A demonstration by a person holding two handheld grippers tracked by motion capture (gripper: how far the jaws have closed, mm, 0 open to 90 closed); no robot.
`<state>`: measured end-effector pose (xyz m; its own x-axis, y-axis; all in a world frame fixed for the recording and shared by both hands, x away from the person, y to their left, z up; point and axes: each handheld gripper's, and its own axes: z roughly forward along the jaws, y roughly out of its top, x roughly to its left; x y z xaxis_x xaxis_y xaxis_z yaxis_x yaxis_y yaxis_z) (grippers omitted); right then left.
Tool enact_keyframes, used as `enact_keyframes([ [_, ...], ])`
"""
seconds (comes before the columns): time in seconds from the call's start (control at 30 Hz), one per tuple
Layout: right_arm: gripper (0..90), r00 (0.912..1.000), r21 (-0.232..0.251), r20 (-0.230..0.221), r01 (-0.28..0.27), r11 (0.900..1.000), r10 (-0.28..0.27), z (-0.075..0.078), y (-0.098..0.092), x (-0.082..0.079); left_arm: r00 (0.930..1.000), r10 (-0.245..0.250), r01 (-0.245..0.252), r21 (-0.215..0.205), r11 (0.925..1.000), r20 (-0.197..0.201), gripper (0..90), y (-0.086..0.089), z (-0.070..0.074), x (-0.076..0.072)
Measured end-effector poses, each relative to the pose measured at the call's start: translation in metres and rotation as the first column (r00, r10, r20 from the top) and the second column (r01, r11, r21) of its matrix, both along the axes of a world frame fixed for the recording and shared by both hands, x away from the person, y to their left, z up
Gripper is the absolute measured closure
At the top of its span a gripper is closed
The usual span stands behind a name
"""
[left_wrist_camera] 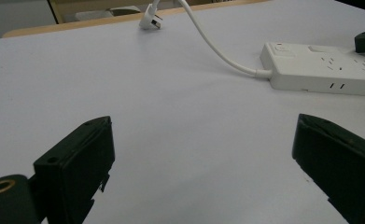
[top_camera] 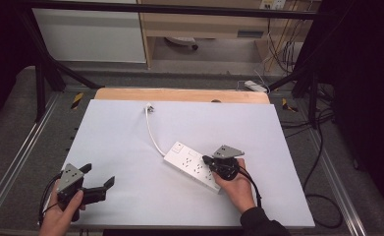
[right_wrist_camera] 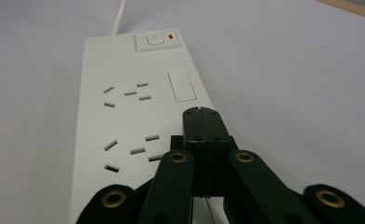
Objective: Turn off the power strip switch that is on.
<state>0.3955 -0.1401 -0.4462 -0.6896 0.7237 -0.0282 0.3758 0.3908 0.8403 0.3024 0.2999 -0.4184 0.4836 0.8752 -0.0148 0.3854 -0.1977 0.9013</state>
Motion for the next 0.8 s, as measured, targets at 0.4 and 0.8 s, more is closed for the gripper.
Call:
enact_keyframes([
  [0.4,90.0,0.9998,-0.002,-0.020,0.005,1.000,-0.005,0.0001,-0.0006,-0.0014,1.0000,0.002,-0.002,0.003,1.0000,0.001,5.7,0.0000,0.0001,-0.0003],
  [0.8,90.0,0.9998,0.022,0.018,-0.008,1.000,0.007,0.0028,-0.0022,-0.0025,1.0000,-0.002,0.002,0.003,1.0000,0.005,5.7,-0.0001,0.0003,-0.0002],
])
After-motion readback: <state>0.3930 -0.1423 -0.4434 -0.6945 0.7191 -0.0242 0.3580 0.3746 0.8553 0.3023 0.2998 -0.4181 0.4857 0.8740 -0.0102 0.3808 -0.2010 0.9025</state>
